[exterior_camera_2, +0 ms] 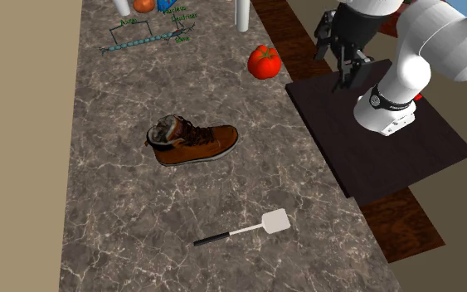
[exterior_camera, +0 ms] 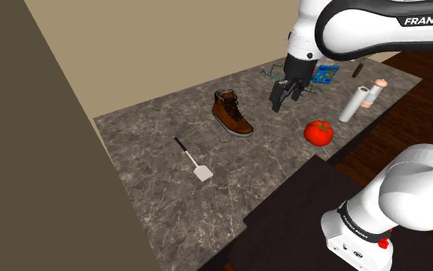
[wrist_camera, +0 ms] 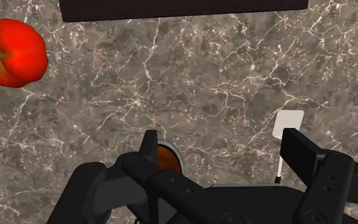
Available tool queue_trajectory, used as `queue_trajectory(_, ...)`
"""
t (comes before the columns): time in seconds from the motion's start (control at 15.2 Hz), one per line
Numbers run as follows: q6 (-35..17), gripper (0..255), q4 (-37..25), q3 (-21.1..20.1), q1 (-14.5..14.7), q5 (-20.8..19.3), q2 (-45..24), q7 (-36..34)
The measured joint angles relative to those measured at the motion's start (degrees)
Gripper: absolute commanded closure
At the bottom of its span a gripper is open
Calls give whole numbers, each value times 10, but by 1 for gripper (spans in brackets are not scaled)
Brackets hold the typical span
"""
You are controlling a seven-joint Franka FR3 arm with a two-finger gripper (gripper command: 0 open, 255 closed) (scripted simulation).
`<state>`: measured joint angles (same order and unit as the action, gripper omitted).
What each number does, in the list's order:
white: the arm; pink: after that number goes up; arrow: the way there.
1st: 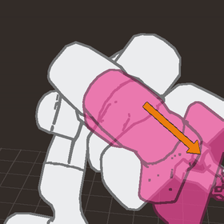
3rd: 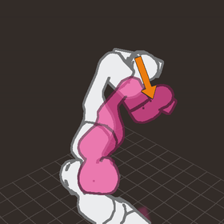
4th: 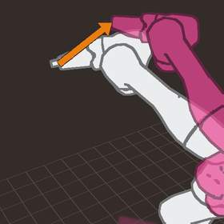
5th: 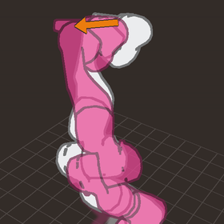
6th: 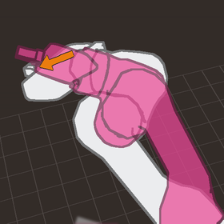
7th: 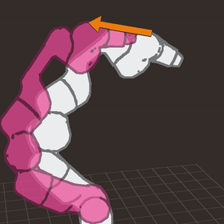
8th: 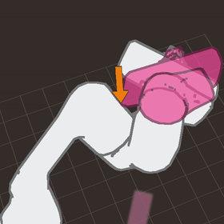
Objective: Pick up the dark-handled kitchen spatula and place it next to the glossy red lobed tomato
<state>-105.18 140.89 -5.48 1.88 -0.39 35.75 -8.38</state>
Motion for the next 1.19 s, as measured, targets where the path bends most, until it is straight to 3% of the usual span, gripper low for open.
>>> queue_trajectory(0.66, -182, 0, -5, -51, 12, 9, -177, -69)
queue_trajectory(1.19, -300, 0, -71, -81, 15, -30, -357, -136)
